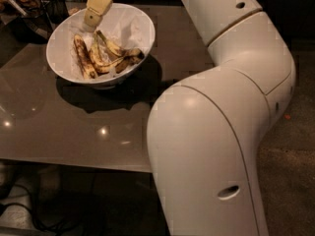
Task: Pick banana from white bowl
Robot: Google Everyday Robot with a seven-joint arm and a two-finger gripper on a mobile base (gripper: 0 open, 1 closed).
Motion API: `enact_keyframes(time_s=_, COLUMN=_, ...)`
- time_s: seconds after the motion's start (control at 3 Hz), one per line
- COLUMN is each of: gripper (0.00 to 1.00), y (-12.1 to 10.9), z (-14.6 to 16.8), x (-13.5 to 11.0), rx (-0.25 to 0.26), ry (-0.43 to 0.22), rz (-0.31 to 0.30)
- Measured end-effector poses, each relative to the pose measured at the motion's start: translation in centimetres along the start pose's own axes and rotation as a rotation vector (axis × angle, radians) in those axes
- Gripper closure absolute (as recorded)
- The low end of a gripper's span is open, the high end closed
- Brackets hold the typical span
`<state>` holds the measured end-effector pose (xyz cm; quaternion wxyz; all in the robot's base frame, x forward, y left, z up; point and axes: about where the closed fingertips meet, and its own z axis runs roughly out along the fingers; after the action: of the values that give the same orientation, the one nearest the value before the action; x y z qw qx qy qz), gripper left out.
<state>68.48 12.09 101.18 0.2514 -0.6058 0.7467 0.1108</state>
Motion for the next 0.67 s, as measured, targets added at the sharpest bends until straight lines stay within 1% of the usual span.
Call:
enact_keyframes(time_s=0.33, gripper=0.0, y=-1.2, z=0.1, x=1.6, rx=0.072, ry=0.052, rz=0.071)
enact_keyframes(time_s=0.67, gripper=0.0, y=-1.5, z=0.7, x=2.9, rx=0.117, ry=0.11, rz=0.106)
